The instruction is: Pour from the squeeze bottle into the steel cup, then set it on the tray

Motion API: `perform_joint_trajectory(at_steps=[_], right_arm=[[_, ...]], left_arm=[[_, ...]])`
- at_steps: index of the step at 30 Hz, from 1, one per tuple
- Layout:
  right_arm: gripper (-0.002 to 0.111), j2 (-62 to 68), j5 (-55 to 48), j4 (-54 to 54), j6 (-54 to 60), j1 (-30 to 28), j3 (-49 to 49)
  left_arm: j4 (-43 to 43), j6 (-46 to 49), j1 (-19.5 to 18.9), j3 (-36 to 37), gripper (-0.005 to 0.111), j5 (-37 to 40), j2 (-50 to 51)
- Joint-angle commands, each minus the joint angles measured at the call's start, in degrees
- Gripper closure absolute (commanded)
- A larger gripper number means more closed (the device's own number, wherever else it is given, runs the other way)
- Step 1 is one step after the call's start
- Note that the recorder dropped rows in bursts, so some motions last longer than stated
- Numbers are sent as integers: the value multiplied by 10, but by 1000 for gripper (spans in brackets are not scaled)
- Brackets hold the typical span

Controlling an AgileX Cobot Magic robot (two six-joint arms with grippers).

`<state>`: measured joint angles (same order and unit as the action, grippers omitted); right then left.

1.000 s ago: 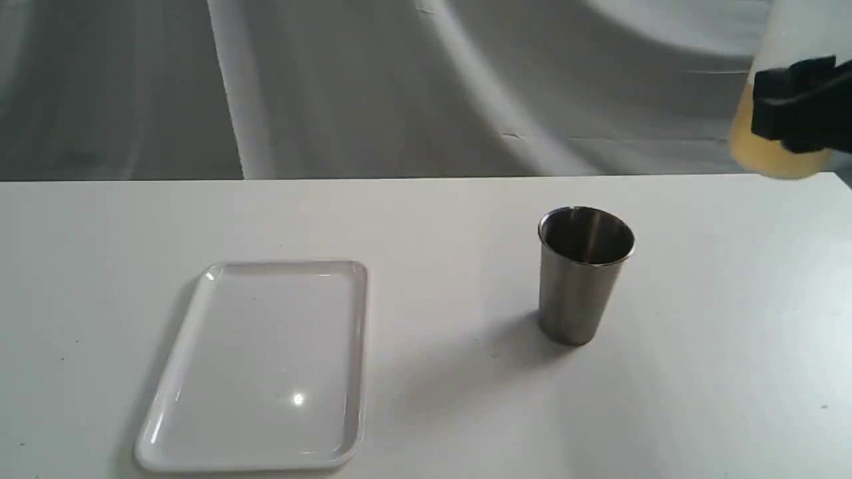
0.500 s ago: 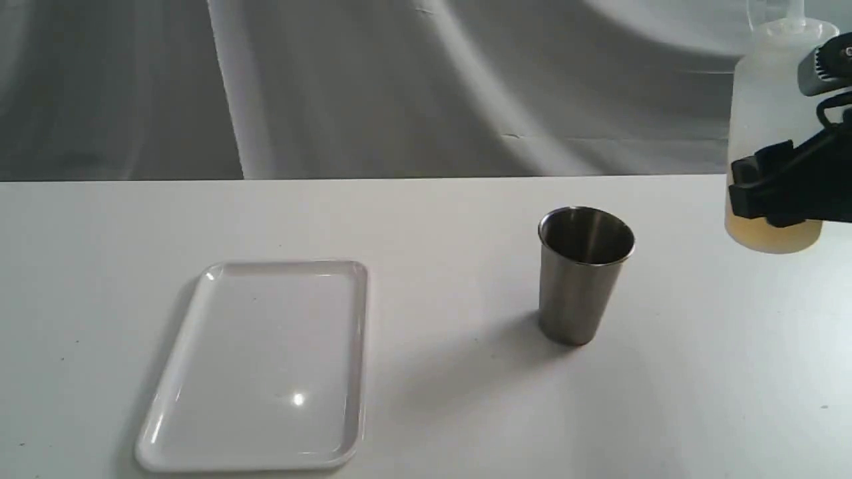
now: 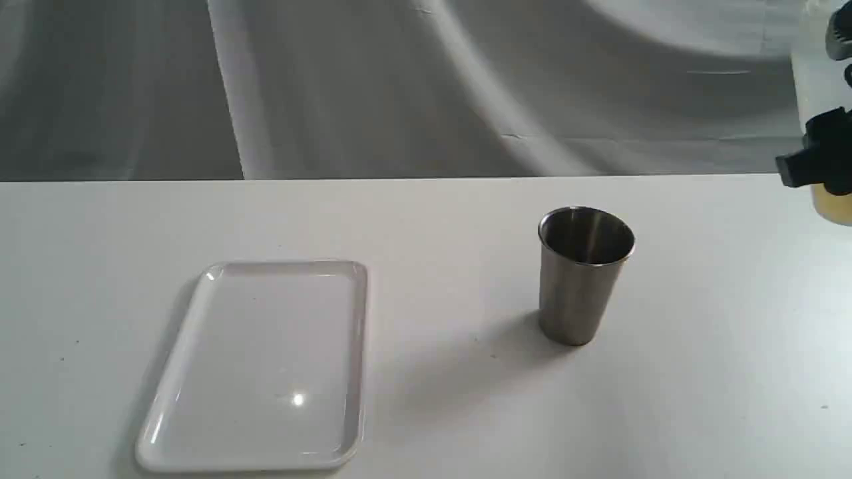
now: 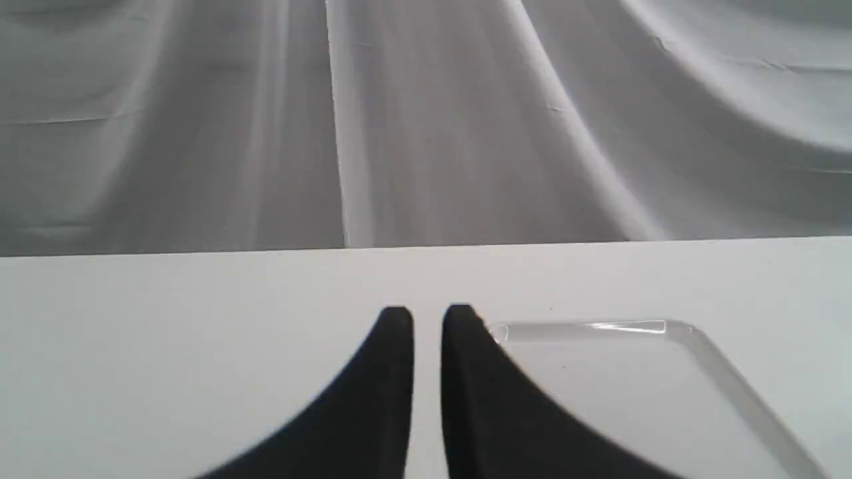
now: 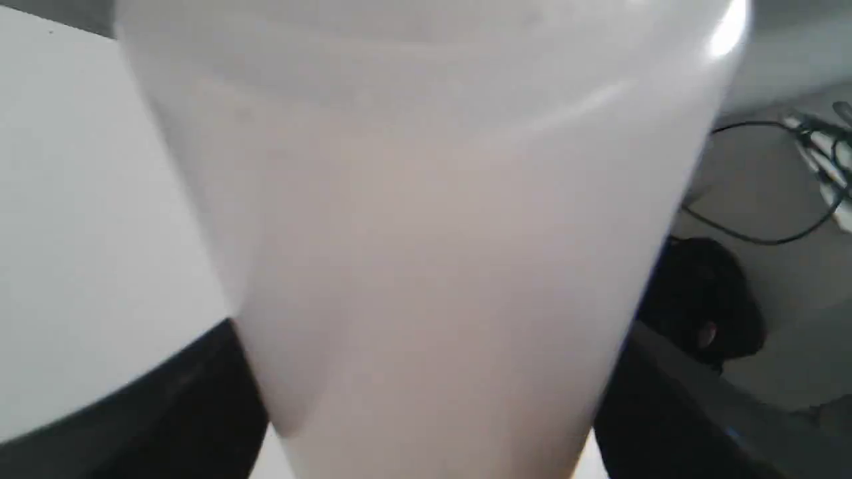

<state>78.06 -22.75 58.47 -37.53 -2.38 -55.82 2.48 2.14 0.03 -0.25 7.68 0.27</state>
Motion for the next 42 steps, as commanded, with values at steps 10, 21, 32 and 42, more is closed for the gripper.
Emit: perform_joint_trajectory(at_steps=[10,21,32,42], right_arm=[[60,73,-108,174,-38,98,-6],[60,117,-133,210,-45,117,-3],[60,122,-138,270,-45,125,34],[60,162,-158,292,-45,133,34]], left_arm=[[2,-2,0,3,98,-1,-3],[2,-1,0,3,98,-1,-3],[2,-3,0,3,98,-1,-3],[2,-1,0,3,98,-1,-3]])
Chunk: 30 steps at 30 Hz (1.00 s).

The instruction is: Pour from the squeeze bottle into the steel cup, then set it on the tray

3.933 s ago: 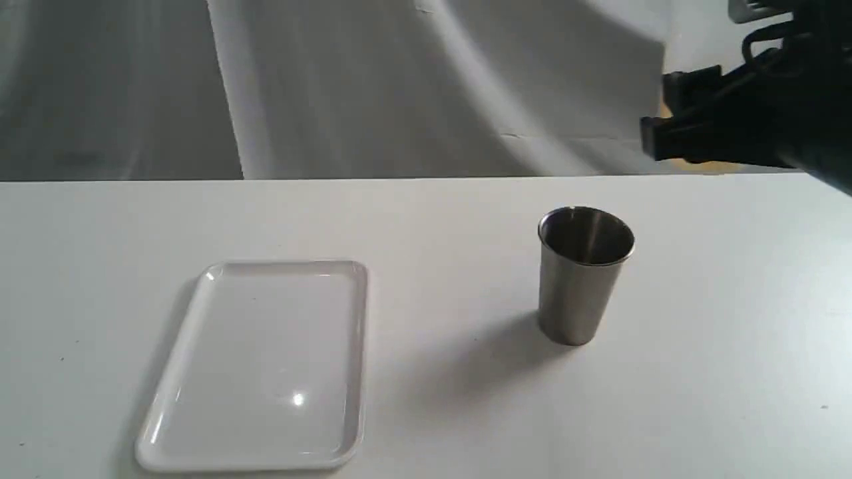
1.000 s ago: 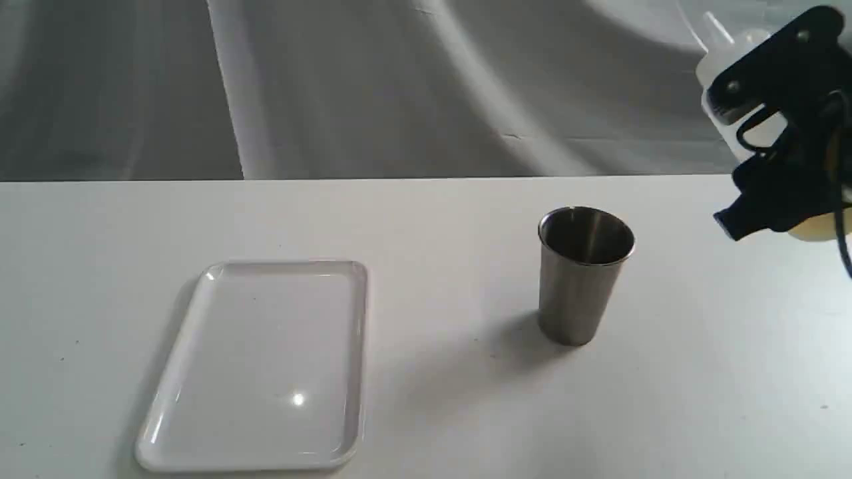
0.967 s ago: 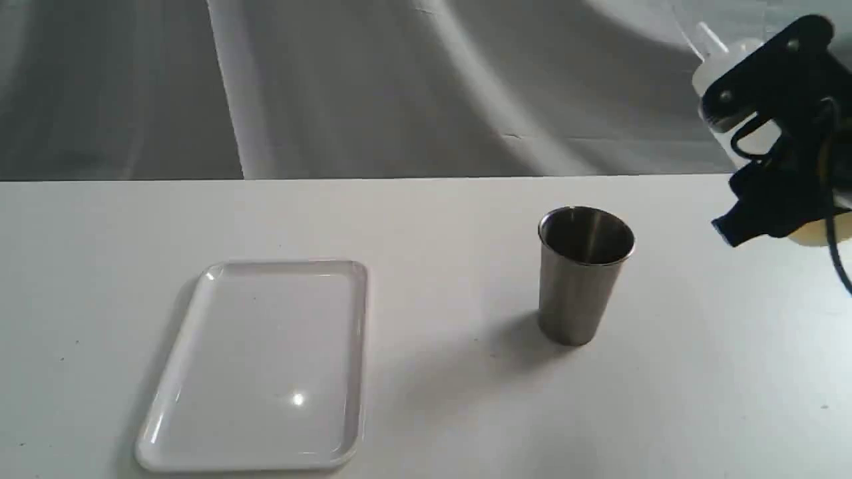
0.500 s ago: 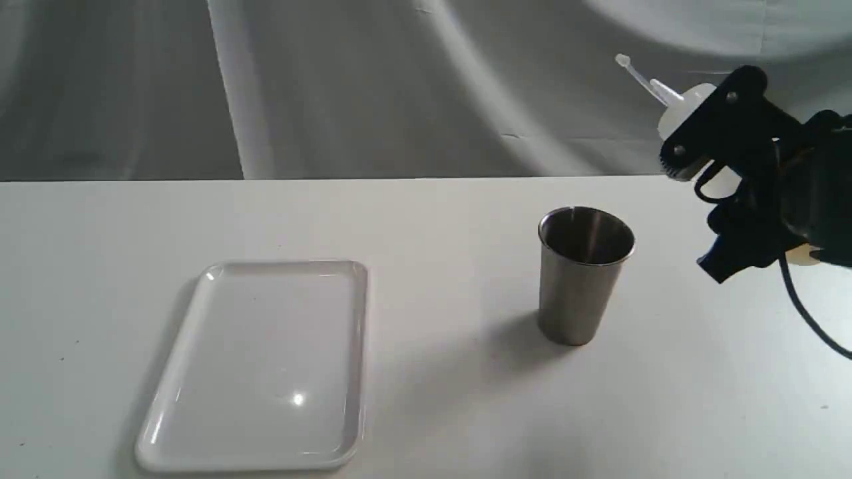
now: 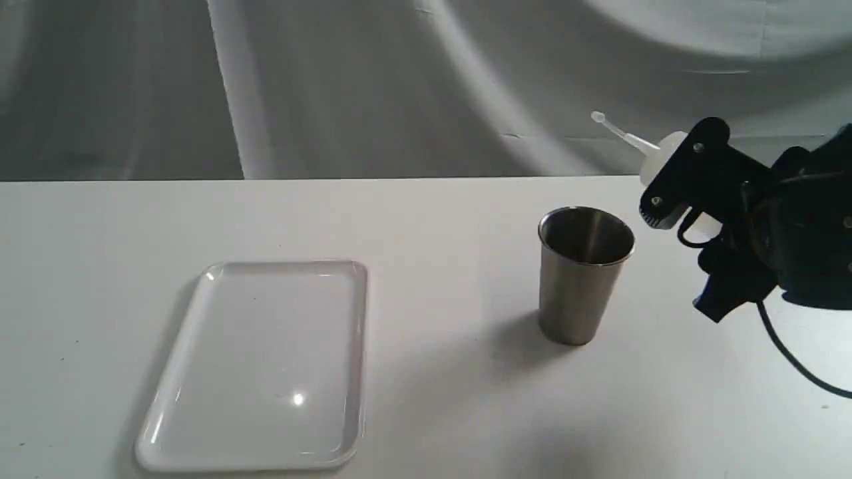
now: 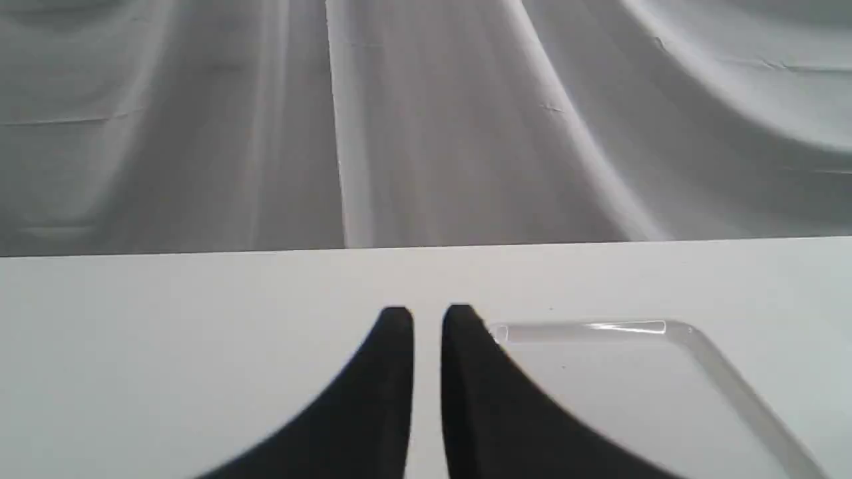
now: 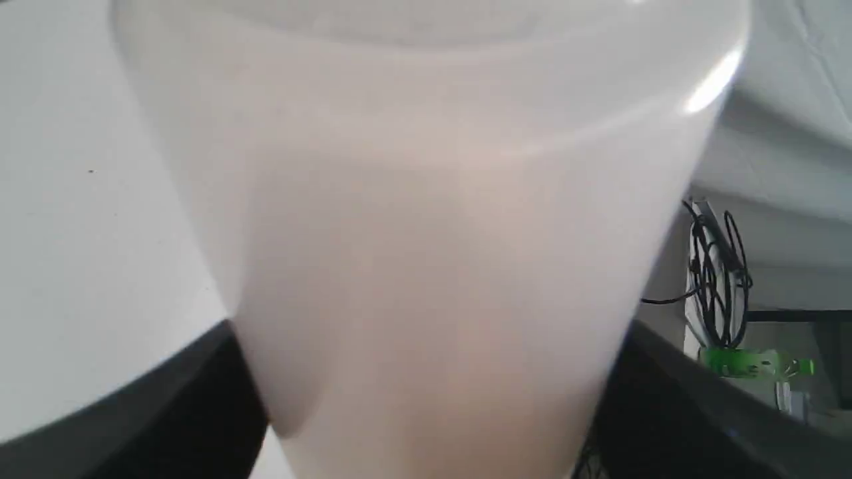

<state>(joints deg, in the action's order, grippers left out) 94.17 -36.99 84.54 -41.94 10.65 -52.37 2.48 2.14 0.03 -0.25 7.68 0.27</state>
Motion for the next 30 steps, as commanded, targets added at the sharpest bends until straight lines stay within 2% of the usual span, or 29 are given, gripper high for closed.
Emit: perform_joint_trajectory(at_steps=[1,14,30], right_arm=[[60,2,-22,33,-1,3,-1],[60,2,-38,79,42,3,-1],[60,6,-38,123,42,3,-1]], left_arm=[[2,-1,0,3,98,-1,-3],[2,-2,0,3,98,-1,-3],[2,-1,0,3,98,-1,-3]])
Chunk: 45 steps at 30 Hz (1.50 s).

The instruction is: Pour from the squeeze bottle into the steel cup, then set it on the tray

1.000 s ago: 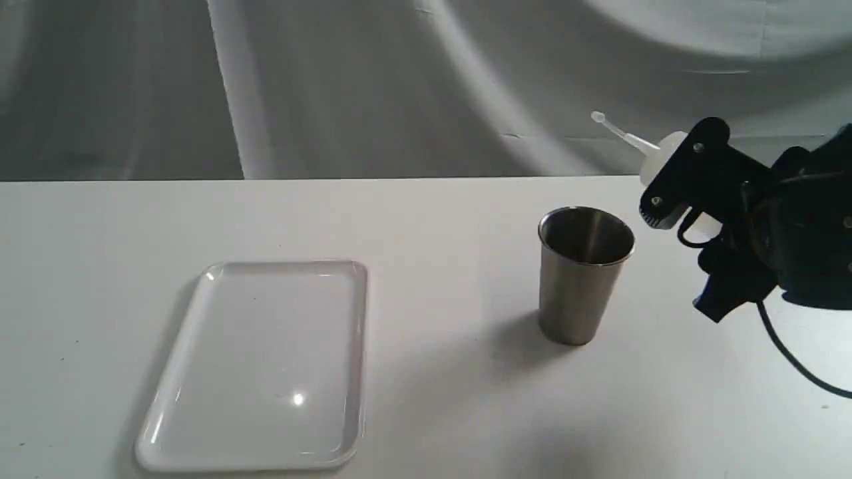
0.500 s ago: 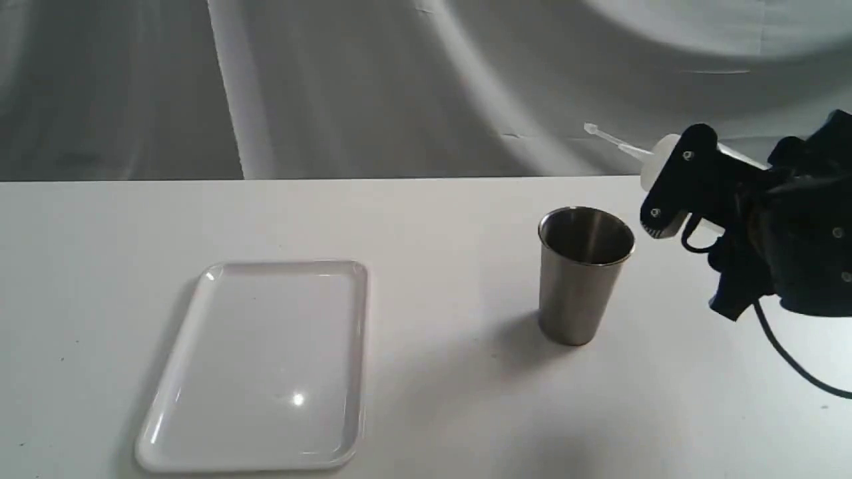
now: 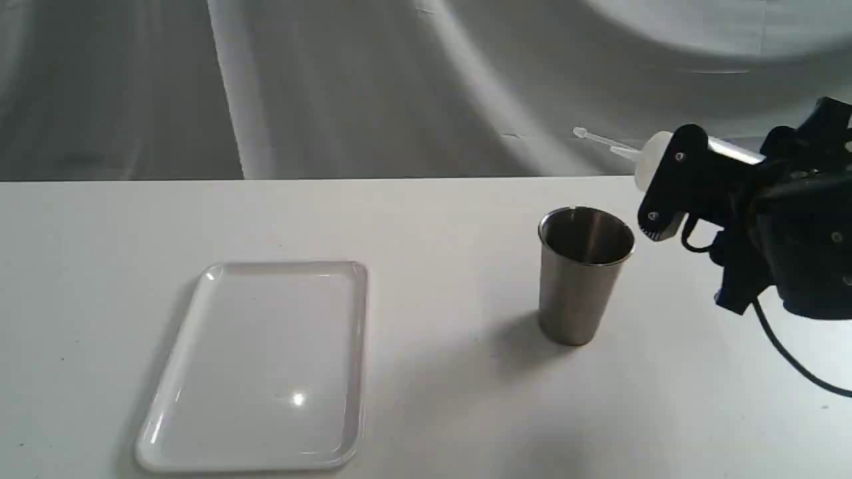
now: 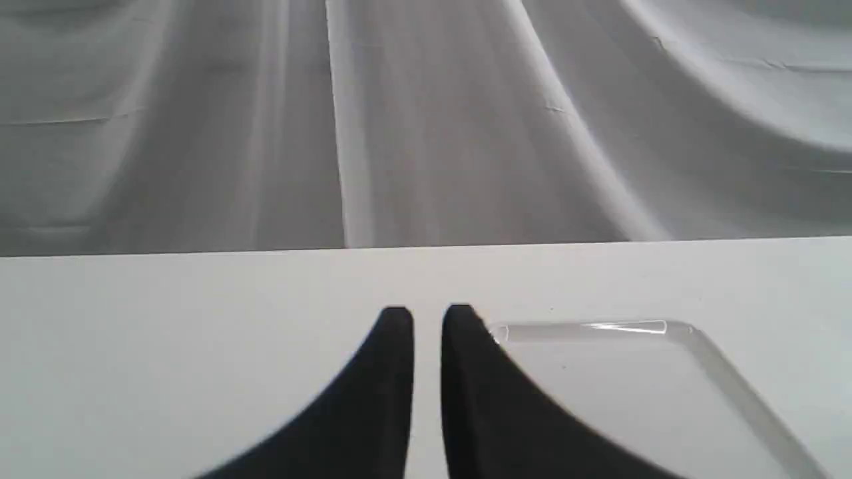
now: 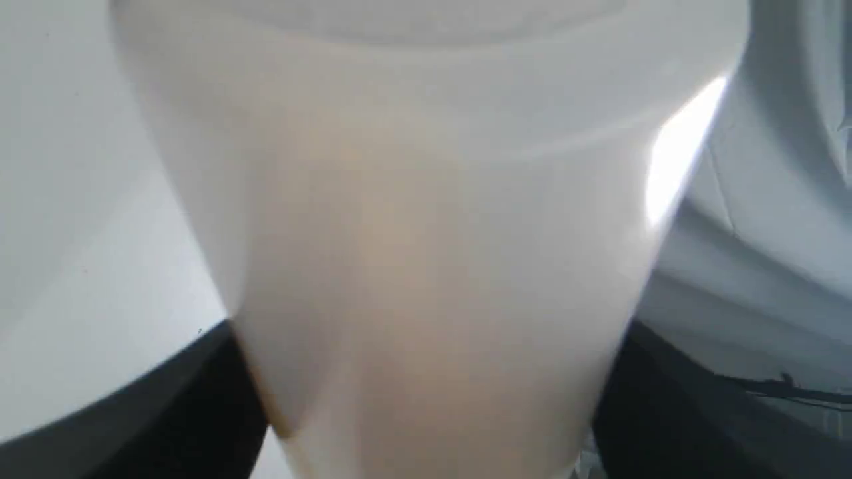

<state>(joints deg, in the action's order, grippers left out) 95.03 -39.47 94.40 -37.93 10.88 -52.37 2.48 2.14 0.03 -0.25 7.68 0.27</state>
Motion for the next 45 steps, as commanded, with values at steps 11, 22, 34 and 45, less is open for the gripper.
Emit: perform_joint_trajectory(at_steps=[11,22,34,45], right_arm=[[60,42,-49,43,0,1,-1],[60,45,-60,55,34,1,-1],[60,45,-66,55,97,1,-1],[60,45,-82,55,137,1,-4]], left_arm=[[2,-3,0,3,98,-1,-3],[2,-1,0,3,98,-1,-3],[2,-3,0,3,98,-1,-3],[2,-1,0,3,98,-1,-3]])
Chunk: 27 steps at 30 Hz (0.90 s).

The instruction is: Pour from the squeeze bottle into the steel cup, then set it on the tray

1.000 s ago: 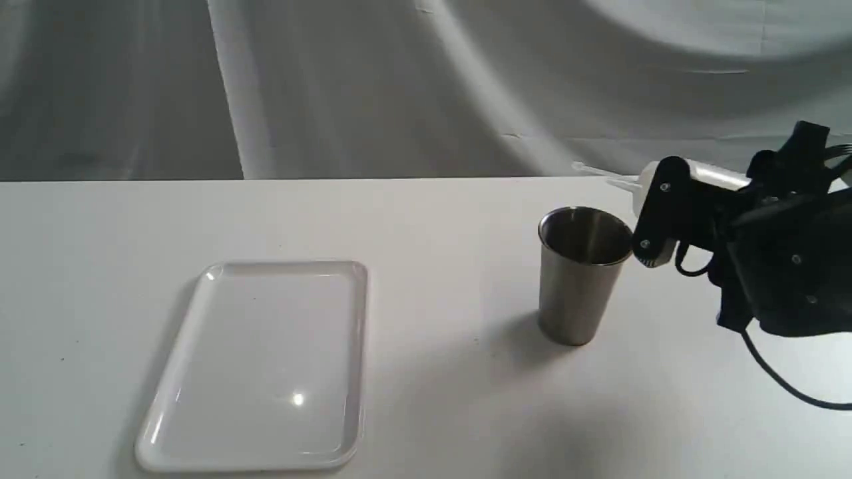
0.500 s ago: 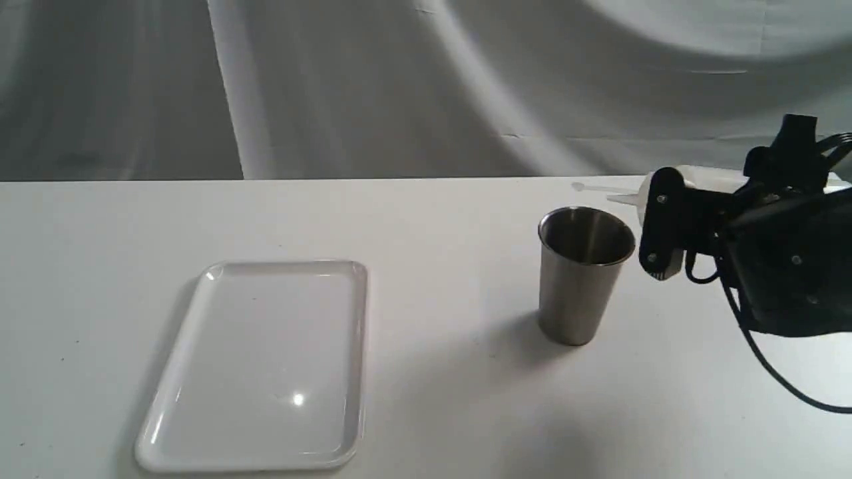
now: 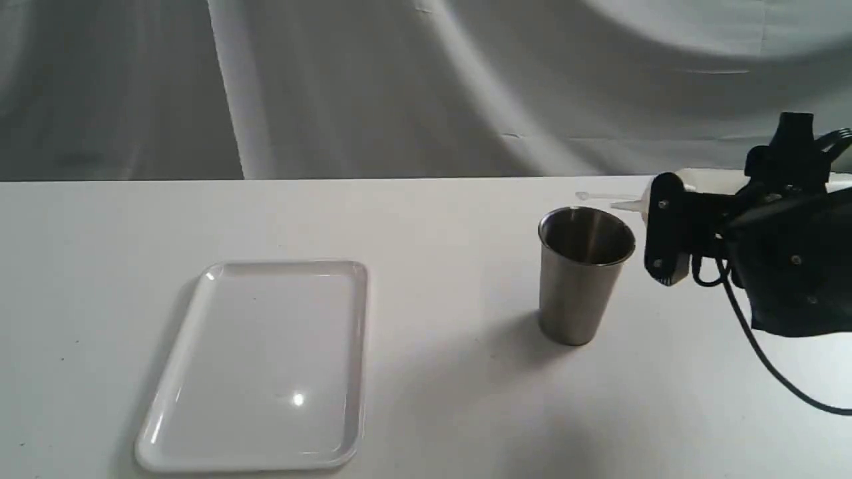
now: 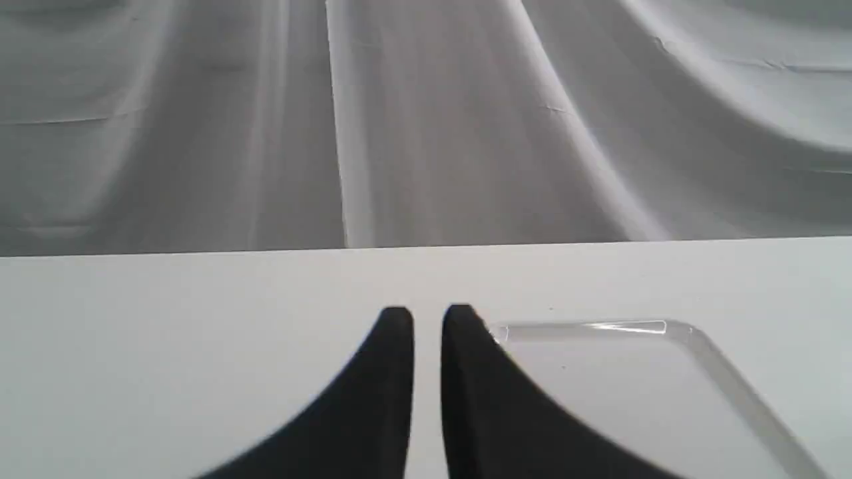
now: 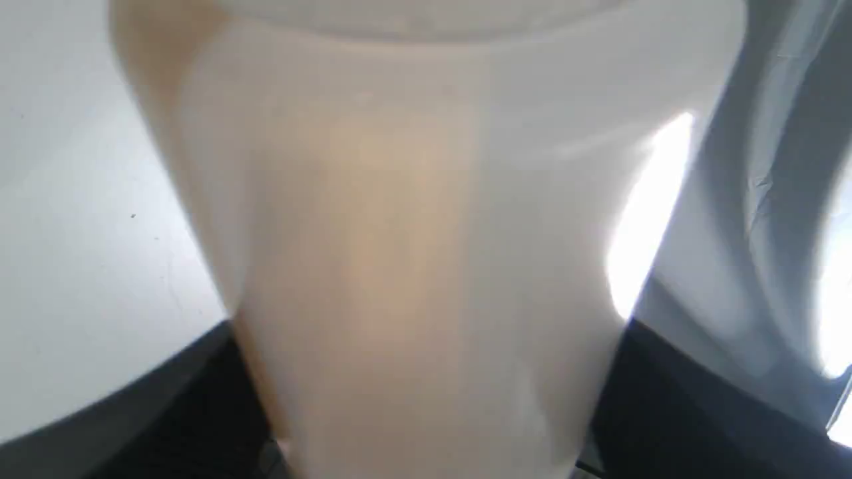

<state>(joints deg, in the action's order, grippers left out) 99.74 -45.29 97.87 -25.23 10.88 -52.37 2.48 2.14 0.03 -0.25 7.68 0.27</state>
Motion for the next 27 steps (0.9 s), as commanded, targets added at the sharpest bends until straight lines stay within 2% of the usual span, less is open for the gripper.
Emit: perform_joint_trajectory(at_steps=[1,18,27], right_arm=[[60,-3,-24,21,15,1,-5],[60,-2,-70,21,99,18,-24],[60,-2,-77,21,105,24,-24]], left_arm=[[2,-1,0,3,98,-1,-3],[2,-3,0,3,98,-1,-3],[2,-1,0,3,98,-1,-3]])
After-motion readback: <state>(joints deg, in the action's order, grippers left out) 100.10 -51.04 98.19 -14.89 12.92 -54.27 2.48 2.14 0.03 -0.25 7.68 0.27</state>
